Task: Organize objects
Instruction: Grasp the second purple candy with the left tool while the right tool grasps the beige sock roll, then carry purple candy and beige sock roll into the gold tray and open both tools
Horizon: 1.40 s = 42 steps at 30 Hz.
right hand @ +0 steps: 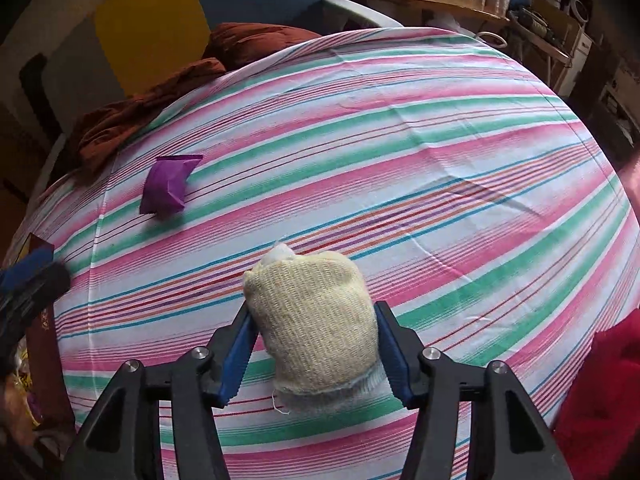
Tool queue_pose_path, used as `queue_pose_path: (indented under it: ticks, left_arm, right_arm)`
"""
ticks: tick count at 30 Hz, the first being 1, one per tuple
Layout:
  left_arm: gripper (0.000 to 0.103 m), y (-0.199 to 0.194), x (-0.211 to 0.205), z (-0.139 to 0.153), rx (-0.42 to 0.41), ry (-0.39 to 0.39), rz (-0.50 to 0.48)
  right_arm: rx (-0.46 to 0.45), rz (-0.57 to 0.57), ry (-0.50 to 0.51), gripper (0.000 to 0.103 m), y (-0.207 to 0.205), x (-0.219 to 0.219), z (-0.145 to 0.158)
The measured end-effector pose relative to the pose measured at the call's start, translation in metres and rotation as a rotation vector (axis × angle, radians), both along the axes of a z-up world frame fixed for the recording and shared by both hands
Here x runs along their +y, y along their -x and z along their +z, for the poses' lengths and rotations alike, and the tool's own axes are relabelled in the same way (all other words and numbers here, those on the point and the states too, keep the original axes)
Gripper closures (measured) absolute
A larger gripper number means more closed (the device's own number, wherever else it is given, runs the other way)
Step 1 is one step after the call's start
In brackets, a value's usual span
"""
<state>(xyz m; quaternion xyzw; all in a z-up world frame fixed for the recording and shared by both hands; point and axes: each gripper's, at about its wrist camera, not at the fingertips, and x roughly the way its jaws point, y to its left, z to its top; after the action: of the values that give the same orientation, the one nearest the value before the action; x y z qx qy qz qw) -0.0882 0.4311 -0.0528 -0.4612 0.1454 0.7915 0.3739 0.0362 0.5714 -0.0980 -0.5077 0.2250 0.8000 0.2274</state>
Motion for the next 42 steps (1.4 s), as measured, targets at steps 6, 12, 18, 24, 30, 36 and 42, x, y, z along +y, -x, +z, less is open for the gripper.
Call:
queue_pose_path:
  ticks: [6,12,18,24,30,36,42]
  left_arm:
    - [0.023,0.025,0.043,-0.027,0.035,0.078,-0.019]
    - [0.025,0.051,0.071,-0.048,0.012,0.103,-0.020]
    - [0.065,0.061,0.084,-0.065,0.032,0.130,-0.038]
    - [0.068,0.045,0.057,-0.063,0.012,0.105,-0.016]
    - [0.068,0.012,0.024,-0.042,0.027,0.067,0.002]
    - [0.068,-0.018,-0.007,-0.007,0.064,-0.007,0.002]
    - [0.068,-0.045,-0.045,0.026,0.113,-0.076,0.004]
  right_arm:
    - [0.010,0.013,-0.003,0.045,0.002,-0.002,0.001]
    - [0.015,0.031,0.003,0.045,0.002,-0.001,0.001]
    - [0.016,0.044,0.006,0.045,0.004,0.000,0.000]
    - [0.021,0.063,0.006,0.045,0.004,-0.001,0.000]
    - [0.023,0.106,0.011,0.045,0.007,-0.009,0.000]
    - [0.025,0.117,0.013,0.045,0.011,-0.014,-0.001]
    - [0.026,0.121,0.003,0.045,0.012,-0.014,0.000]
